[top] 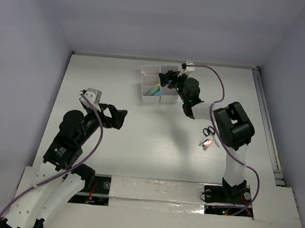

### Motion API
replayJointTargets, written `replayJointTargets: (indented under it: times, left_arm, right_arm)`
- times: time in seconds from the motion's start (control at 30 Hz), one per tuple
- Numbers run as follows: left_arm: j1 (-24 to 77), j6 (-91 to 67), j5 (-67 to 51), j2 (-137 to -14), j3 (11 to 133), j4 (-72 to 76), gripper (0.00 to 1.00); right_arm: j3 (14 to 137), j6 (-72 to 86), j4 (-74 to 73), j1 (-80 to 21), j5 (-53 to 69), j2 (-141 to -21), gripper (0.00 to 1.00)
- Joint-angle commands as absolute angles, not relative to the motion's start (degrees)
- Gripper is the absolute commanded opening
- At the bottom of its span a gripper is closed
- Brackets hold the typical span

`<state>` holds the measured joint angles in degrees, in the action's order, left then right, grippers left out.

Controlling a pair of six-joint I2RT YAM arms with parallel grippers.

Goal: Sort the stationery into containers
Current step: Place the stationery in the storage box, then pick up the stapler from the center of the board.

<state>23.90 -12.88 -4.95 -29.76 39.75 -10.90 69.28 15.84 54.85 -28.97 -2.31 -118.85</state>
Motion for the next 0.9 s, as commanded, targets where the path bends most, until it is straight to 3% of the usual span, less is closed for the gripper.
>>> replayJointTargets:
  times: [0.0,0.2,0.3,0.4,0.43,0.53,0.63,0.87]
  left_arm:
    - [23.55,-12.39,-5.89,-29.53,39.20,-7.65,0.99]
    - [23.55,-12.48,-5.71,-29.62,39.11,-7.56,0.99]
    - [23.55,-12.66,-5.89,-30.49,39.02,-7.38,0.99]
    - [23.55,-12.74,-6.07,-31.37,39.11,-7.30,0.99]
    - [23.55,-12.74,-6.15,-31.46,39.02,-7.29,0.99]
    - [23.03,-12.83,-5.98,-31.99,39.11,-7.03,0.99]
    - [23.03,-13.01,-6.41,-32.95,39.11,-6.85,0.99]
    - [23.03,-13.36,-7.03,-34.71,39.29,-6.77,0.99]
  right_arm:
    - [70.32,14.86,55.46,-29.44,-2.46,-113.57,0.81]
    - [68.82,14.24,52.56,-29.44,-0.44,-110.31,0.81]
    - [67.59,14.15,50.98,-29.44,-0.44,-108.02,0.76]
    - [67.06,13.45,47.12,-29.44,1.67,-105.65,0.52]
    - [66.28,13.36,46.33,-29.44,1.84,-104.95,0.35]
    - [63.91,13.80,43.08,-29.44,2.46,-102.05,0.09]
    - [61.53,15.11,39.65,-29.44,2.72,-98.62,0.00]
    - [54.85,16.26,26.84,-29.44,4.92,-87.64,0.00]
